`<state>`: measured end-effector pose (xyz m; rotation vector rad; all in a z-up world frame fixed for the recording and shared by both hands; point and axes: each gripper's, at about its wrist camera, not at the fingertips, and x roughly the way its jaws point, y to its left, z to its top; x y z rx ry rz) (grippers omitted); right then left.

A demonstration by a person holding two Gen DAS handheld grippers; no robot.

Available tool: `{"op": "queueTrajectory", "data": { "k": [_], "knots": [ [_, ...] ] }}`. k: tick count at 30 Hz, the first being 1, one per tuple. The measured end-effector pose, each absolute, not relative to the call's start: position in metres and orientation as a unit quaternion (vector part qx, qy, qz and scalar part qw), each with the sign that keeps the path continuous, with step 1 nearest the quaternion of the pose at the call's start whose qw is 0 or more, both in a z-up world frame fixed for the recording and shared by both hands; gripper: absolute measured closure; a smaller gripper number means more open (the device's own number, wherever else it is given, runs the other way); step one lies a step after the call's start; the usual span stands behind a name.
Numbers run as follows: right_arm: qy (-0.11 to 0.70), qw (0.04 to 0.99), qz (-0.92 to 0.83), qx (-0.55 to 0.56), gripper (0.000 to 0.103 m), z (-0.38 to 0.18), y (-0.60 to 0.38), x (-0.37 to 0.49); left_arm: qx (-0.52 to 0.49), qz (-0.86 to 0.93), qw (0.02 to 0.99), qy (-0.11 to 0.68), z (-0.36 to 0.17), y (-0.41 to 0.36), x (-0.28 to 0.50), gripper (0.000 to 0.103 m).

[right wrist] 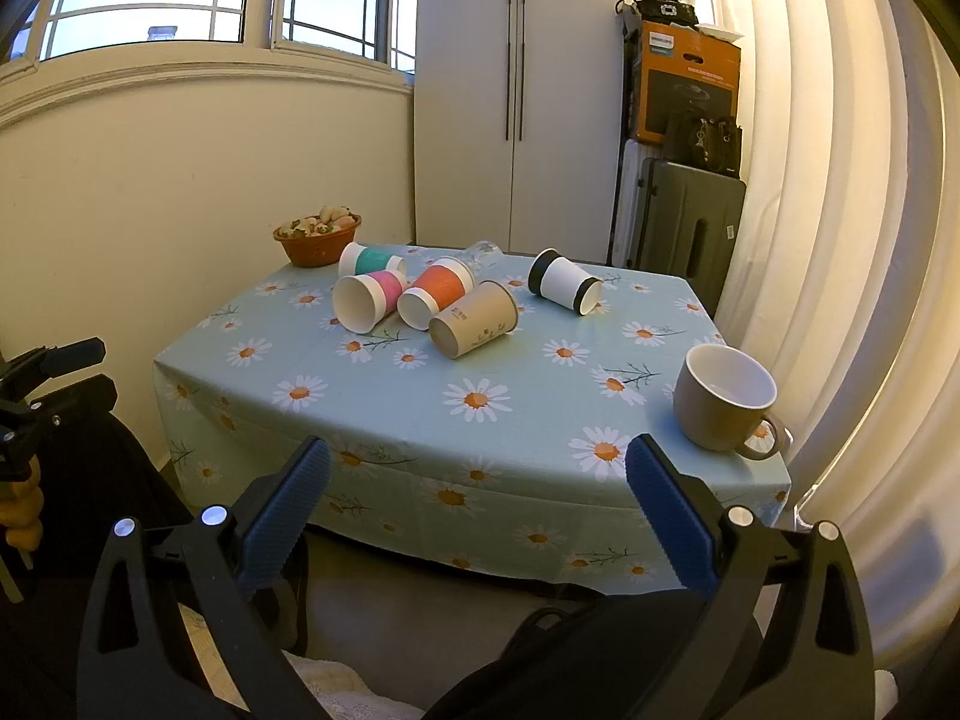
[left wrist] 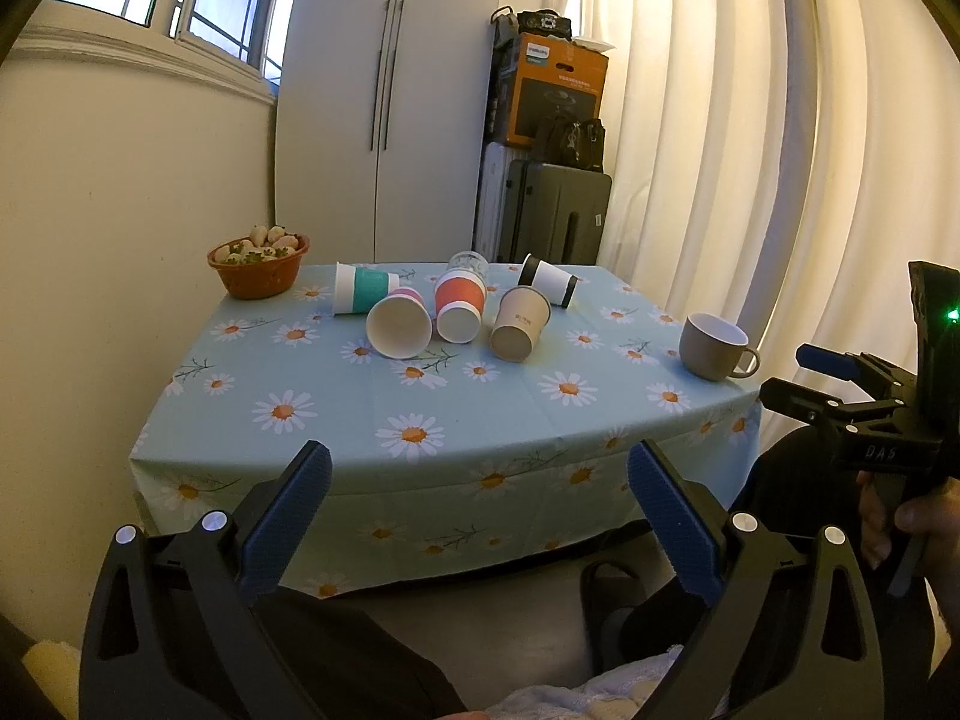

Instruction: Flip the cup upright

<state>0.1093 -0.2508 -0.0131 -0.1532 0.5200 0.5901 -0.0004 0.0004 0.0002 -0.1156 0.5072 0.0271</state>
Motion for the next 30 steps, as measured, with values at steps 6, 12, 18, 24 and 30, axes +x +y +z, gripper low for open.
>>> {"op": "queueTrajectory", "data": {
  "k": [6,12,18,24,30],
  "knots": [
    [0.253,0.921,0.287,-0.075,0.005,-0.013,-0.2514,0.1094,-0.057,0.013,0.966,0.251,-0.0004,0.0013,-0.0016,0.007],
    [0.253,0.921,0.287,-0.074,0.005,-0.0131,-0.2492,0.1107,-0.057,0.012,0.966,0.251,-0.0013,0.0013,-0.0013,0.007],
    [0.253,0.921,0.287,-0.074,0.005,-0.014,-0.2501,0.1091,-0.056,0.012,0.966,0.252,-0.0016,0.0017,-0.0007,0.007],
    [0.254,0.921,0.287,-0.075,0.005,-0.0147,-0.2512,0.1098,-0.056,0.013,0.966,0.252,-0.0016,0.0013,-0.0005,0.007],
    [0.254,0.921,0.287,-0.076,0.005,-0.0147,-0.2504,0.1095,-0.055,0.013,0.966,0.252,-0.001,0.0005,0.0001,0.007]
  ]
}}
